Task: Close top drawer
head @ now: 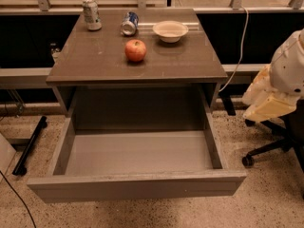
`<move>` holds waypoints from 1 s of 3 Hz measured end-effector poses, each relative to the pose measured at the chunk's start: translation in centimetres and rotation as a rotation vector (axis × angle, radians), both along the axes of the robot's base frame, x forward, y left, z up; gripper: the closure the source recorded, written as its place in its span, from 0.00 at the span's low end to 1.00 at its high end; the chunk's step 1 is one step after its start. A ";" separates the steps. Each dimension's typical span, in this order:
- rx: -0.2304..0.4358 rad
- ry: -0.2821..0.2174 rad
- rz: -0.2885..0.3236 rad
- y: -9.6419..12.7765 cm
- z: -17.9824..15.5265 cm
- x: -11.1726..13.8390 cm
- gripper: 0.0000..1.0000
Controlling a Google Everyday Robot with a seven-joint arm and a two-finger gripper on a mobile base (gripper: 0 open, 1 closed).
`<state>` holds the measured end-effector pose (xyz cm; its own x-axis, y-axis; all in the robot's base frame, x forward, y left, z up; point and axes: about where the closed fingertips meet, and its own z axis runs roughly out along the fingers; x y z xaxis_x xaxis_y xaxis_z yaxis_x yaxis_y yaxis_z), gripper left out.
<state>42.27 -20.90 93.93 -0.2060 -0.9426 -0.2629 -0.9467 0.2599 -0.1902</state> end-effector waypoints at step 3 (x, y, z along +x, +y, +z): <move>0.139 0.010 0.024 0.9 -4.7 -1.2 1.00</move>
Offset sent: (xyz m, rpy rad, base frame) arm -0.0096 0.0006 -0.0328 0.0906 0.0118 0.0203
